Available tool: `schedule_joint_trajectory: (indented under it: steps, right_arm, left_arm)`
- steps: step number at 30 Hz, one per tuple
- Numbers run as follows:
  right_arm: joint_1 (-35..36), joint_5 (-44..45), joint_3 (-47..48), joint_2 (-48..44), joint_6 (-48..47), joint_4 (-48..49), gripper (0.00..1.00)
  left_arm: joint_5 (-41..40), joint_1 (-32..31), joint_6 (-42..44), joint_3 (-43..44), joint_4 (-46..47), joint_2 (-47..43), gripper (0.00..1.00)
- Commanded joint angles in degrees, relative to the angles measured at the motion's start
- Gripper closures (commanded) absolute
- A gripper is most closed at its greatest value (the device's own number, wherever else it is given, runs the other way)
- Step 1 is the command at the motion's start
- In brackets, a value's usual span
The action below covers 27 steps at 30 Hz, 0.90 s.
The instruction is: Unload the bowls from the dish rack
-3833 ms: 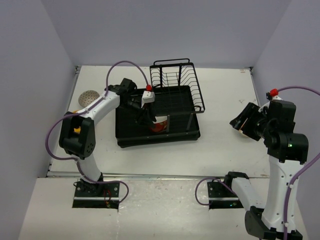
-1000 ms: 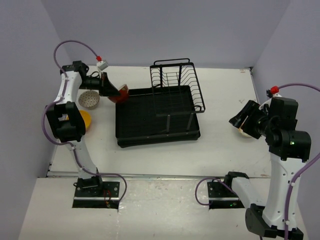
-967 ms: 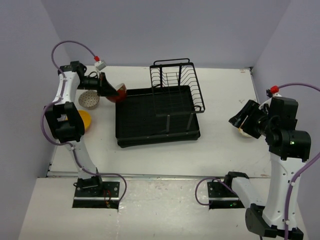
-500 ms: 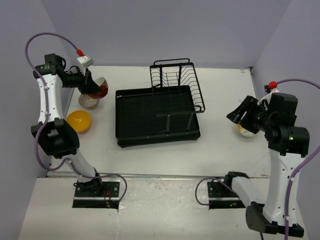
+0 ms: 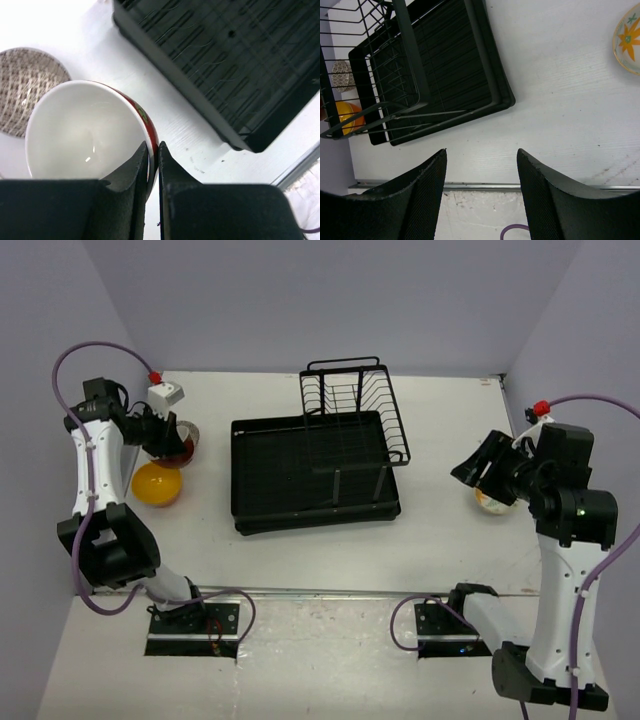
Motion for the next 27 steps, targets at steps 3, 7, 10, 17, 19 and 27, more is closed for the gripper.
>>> schedule_joint_trajectory:
  steps: [3,7,10,17,19,27]
  right_arm:
    - [0.07,-1.85,-1.38,-0.84,-1.64,1.19,0.40]
    - [0.15,-1.94,-2.17,-0.85,-1.81,1.19,0.41]
    - [0.15,-2.03,-1.30,-0.41,-1.81,1.19,0.40]
    - [0.15,-2.38,-0.24,0.21,-1.38,1.01,0.40]
    - [0.15,-2.38,-0.32,0.12,-1.29,1.10,0.40]
    - [0.15,-2.21,-1.11,-0.41,-1.03,1.01,0.40]
  left_arm:
    - [-7.25,2.77,-3.25,-3.45,10.77,-4.23,1.00]
    - [-12.27,2.86,-4.75,-6.44,14.47,-5.46,1.00]
    - [-16.31,2.95,-5.89,-8.46,16.49,-5.47,1.00]
    - [-22.38,3.04,-6.95,-12.07,20.63,-4.77,1.00]
    - [-23.09,3.04,-7.04,-13.38,21.33,-4.68,1.00]
    - [-25.55,3.04,-7.13,-17.60,23.53,-4.41,1.00]
